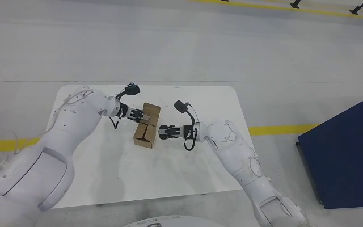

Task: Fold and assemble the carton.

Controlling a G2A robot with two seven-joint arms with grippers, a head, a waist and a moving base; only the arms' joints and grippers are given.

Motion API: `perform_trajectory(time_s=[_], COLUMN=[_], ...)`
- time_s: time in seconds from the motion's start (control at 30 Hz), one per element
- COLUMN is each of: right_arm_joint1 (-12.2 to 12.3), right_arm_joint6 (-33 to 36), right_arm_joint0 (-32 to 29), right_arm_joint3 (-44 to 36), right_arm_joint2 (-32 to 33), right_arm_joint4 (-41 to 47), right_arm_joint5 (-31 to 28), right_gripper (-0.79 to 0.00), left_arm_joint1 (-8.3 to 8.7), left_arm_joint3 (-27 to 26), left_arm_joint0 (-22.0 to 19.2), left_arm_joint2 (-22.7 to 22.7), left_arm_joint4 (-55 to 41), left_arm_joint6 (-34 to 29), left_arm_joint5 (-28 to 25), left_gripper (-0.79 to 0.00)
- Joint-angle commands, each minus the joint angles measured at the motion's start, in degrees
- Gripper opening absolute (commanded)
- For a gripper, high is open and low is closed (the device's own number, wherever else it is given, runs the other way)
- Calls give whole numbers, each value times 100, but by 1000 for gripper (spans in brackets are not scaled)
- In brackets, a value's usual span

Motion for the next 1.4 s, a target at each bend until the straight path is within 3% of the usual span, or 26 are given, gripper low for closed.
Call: perform_trajectory(time_s=[0.0,0.07,0.13,0.3,0.4,0.63,0.73,0.97,1.2,1.27,1.37], right_arm_joint1=[6,12,19,39,52,78,69,-109,-316,-353,-326], right_arm_joint6=[-5,-10,-14,-20,-30,-274,-432,-1015,-1476,-1518,-1330], right_arm_joint0=[-2,-4,-11,-51,-82,-224,-161,482,1053,1136,1105], right_arm_joint3=[-5,-10,-21,-65,-97,-167,-113,224,745,829,852], right_arm_joint2=[-5,-9,-9,-6,9,123,76,-593,-1171,-1257,-1167], right_arm_joint4=[6,11,12,26,63,274,201,-205,-372,-376,-299], right_arm_joint5=[3,4,0,-54,-118,-387,-69,1345,2257,2358,2049], right_gripper=[-785,-785,-785,-785,-785,-785,-785,-785,-785,-785,-785], left_arm_joint1=[-4,-4,-4,0,30,221,283,326,453,510,590], left_arm_joint3=[8,17,34,56,133,328,179,-314,-861,-1089,-1518], left_arm_joint0=[-3,-6,1,-14,-64,6,241,757,973,1032,1200], left_arm_joint2=[-6,-19,-57,-143,-297,-625,-751,-953,-1094,-1116,-1074], left_arm_joint4=[10,7,-72,-252,-480,-510,-620,-995,-978,-866,-583], left_arm_joint6=[61,111,115,-3,352,3012,3587,3481,3007,2843,2455], left_arm_joint5=[-25,-56,-86,-113,-58,237,206,880,1282,1368,1597], left_gripper=[-496,-594,-785,-785,-785,-785,-785,-785,-785,-785,-785])
